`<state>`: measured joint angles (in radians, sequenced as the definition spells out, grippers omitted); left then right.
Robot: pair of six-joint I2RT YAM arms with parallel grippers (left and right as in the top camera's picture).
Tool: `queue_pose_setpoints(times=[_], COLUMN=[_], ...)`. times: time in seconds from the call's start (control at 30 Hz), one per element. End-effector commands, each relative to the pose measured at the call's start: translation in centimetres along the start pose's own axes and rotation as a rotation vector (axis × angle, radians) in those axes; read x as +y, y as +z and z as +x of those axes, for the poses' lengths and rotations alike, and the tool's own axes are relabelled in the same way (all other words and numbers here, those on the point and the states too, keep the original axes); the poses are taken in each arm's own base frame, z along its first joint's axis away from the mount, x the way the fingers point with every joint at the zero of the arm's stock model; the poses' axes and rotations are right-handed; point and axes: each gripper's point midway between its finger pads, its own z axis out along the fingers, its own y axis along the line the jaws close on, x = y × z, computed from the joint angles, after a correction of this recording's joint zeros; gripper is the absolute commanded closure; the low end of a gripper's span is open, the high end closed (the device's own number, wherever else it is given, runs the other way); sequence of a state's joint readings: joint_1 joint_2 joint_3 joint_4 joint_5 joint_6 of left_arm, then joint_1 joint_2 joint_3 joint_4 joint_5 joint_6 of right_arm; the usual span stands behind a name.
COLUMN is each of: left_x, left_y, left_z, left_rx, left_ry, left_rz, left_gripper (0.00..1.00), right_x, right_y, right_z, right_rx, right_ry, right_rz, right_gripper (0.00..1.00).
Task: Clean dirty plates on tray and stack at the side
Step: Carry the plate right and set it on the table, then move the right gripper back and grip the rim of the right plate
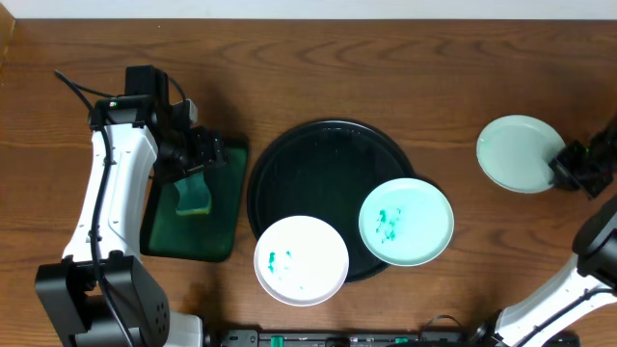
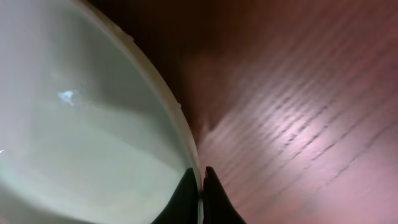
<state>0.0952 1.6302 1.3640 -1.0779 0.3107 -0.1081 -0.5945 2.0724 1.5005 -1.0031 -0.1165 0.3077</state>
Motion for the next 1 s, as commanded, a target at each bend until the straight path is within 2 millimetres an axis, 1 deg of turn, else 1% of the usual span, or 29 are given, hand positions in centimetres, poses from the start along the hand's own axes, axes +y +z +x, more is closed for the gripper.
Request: queue_pose_setpoints(times=[0.0, 0.07, 0.13, 0.23, 0.3, 0.4, 0.43, 0.47, 0.5, 0.53, 0.63, 0.7, 0.73, 0.77, 0.8, 0.87, 0.9, 0.93, 0.97], left_x=[-0.2, -0.2, -0.2, -0.2, -0.2, -0.2, -0.2, -0.2, -0.2, -0.2, -0.2, -0.2, -0.2, -0.2, -0.2, -0.2, -0.2, -0.2, -0.2], left_y=[-0.8, -0.8, -0.8, -0.8, -0.8, -0.8, -0.8, -0.8, -0.8, -0.8, -0.8, -0.8, -0.8, -0.8, -0.8, -0.8, -0.8, -0.8, -0.8], left_z=[-0.5, -0.5, -0.5, -0.5, -0.5, -0.5, -0.5, -0.5, -0.5, -0.5, -0.5, -0.5, -0.5, -0.5, -0.5, -0.4, -0.4, -0.4, -0.4], left_rx=[-0.028, -0.028, -0.028, -0.028, -0.028, -0.028, -0.028, -0.028, -0.028, -0.028, -0.028, -0.028, -0.028, -0.028, -0.028, -0.025, -0.025, -0.024, -0.025], left_ry=[0.001, 0.001, 0.001, 0.001, 0.001, 0.001, 0.001, 0.001, 0.001, 0.001, 0.002, 0.01, 0.016, 0.021, 0.029, 0.035, 0.035, 0.035, 0.036], left_rz=[-0.004, -0.004, -0.004, -0.004, -0.004, -0.004, -0.004, -0.004, -0.004, -0.004, -0.004, -0.004, -0.004, -0.004, -0.004, -0.005, -0.005, -0.005, -0.005], left_gripper=[0.16, 0.16, 0.16, 0.16, 0.16, 0.16, 0.16, 0.16, 0.16, 0.16, 0.16, 0.16, 0.16, 0.16, 0.16, 0.16, 0.16, 0.16, 0.16], right_x=[-0.2, 0.1, 0.8, 1.8, 2.6, 3.5, 3.9, 4.4, 4.9, 5.5, 7.1, 8.1, 8.5, 8.9, 9.2, 10.0, 10.4, 10.9, 11.4], right_y=[0.2, 0.2, 0.1, -0.2, -0.8, -2.6, -3.7, -4.8, -6.0, -7.3, -11.4, -13.7, -14.4, -14.8, -15.1, -15.1, -14.9, -14.6, -14.2], right_z=[0.3, 0.3, 0.3, 0.2, -0.1, -0.7, -1.1, -1.5, -1.8, -2.0, -2.0, -1.3, -0.7, 0.0, 0.9, 2.9, 3.9, 4.9, 6.1], right_rx=[-0.002, -0.003, 0.0, -0.003, -0.013, -0.044, -0.063, -0.083, -0.105, -0.128, -0.189, -0.215, -0.218, -0.215, -0.206, -0.161, -0.133, -0.107, -0.075], right_ry=[0.01, -0.008, -0.031, -0.055, -0.075, -0.102, -0.116, -0.135, -0.151, -0.169, -0.218, -0.245, -0.258, -0.272, -0.287, -0.32, -0.338, -0.358, -0.379], right_rz=[0.007, -0.004, -0.03, -0.067, -0.089, -0.101, -0.105, -0.111, -0.117, -0.124, -0.138, -0.148, -0.151, -0.152, -0.15, -0.139, -0.132, -0.125, -0.12], right_gripper=[0.98, 0.9, 0.75, 0.7, 0.67, 0.61, 0.58, 0.51, 0.49, 0.49, 0.53, 0.5, 0.48, 0.5, 0.6, 0.75, 0.78, 0.75, 0.68])
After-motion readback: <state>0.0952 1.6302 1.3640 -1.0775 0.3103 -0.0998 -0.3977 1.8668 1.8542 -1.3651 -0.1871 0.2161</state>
